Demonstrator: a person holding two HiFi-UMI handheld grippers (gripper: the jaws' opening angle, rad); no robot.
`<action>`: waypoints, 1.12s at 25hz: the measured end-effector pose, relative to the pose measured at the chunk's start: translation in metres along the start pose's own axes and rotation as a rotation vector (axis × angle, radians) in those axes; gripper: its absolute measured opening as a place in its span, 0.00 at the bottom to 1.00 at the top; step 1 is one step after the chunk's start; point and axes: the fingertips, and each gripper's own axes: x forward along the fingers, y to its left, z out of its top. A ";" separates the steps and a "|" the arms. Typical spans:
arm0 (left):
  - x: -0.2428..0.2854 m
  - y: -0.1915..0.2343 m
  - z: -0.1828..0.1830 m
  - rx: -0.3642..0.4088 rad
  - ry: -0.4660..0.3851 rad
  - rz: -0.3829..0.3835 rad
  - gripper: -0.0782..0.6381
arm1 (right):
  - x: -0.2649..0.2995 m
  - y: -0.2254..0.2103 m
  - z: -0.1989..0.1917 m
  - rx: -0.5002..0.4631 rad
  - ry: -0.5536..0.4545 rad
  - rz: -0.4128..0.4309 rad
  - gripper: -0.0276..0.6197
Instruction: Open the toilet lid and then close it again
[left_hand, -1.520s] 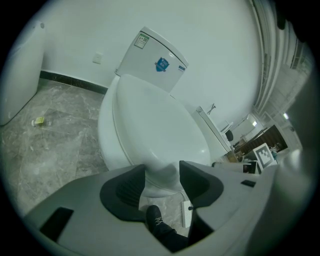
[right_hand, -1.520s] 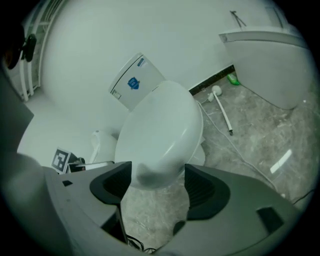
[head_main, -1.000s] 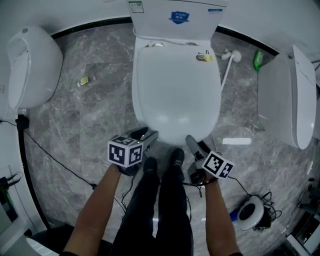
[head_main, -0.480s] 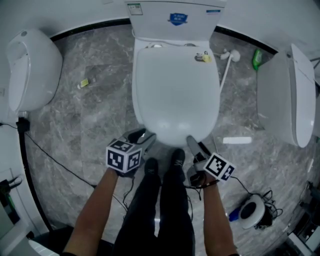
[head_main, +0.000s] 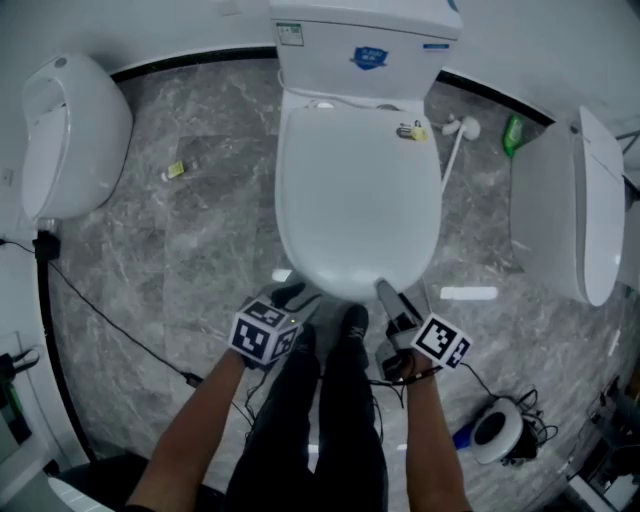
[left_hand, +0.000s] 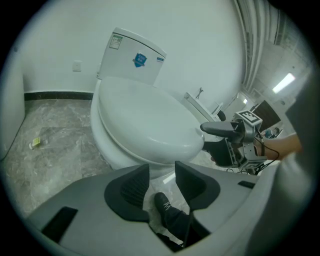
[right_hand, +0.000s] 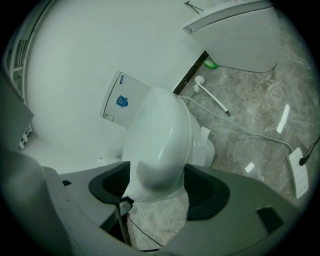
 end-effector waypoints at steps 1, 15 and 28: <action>0.002 -0.001 -0.001 0.000 0.003 -0.004 0.35 | 0.001 0.000 -0.001 -0.004 0.003 -0.004 0.58; 0.024 0.009 -0.009 0.006 0.062 0.019 0.31 | 0.024 -0.011 -0.014 0.019 0.043 -0.022 0.58; 0.032 0.009 -0.016 0.004 0.103 0.017 0.31 | 0.027 -0.026 -0.015 -0.159 0.123 -0.127 0.60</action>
